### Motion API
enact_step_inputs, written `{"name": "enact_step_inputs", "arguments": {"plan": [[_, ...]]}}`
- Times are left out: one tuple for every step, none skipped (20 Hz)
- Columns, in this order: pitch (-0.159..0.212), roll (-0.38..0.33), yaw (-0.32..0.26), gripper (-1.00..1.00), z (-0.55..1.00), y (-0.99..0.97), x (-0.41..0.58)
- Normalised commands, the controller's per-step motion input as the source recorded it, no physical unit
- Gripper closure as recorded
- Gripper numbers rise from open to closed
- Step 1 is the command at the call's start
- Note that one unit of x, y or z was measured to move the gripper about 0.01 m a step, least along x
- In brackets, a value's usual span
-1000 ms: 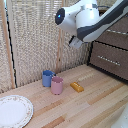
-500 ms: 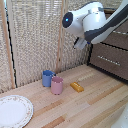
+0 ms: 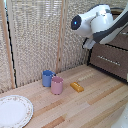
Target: Propose to navigate your clamp on the clench of the first drawer. Use gentle force to register to the cabinet. Send posterior your swing mandate till over it lurks, a cup of pink essence. Fortify your grip after aiming concentric with the pink cup’s periphery. Manoeuvre the pink towards the cabinet's top. Drop your compression till the cup is resting inside.
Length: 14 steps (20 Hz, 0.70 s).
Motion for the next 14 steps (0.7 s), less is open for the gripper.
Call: {"name": "enact_step_inputs", "arguments": {"plan": [[0.063,-0.252,0.090,-1.00,0.02,-0.49,-0.094],[0.062,-0.252,0.090,-1.00,0.02,-0.49,-0.091],[0.061,-0.253,0.090,-1.00,0.02,-0.49,-0.094],[0.052,-0.252,0.085,-1.00,0.06,-0.50,-0.129],[0.051,-0.252,0.086,-1.00,0.07,-0.49,-0.140],[0.048,-0.251,0.069,-1.00,0.13,-0.53,-0.223],[0.055,-0.236,0.059,-1.00,0.12,-0.57,-0.254],[0.061,-0.221,0.045,-1.00,0.10,-0.62,-0.280],[0.066,-0.188,0.034,-1.00,0.03,-0.69,-0.297],[0.072,-0.182,0.030,-1.00,0.07,-0.72,-0.229],[0.072,-0.166,0.021,-1.00,0.04,-0.77,-0.180],[0.085,-0.161,0.024,-1.00,0.00,-0.78,-0.129],[0.069,-0.116,0.004,-1.00,0.00,-0.88,-0.111],[0.059,-0.066,0.000,-1.00,-0.02,-0.90,-0.023]]}}
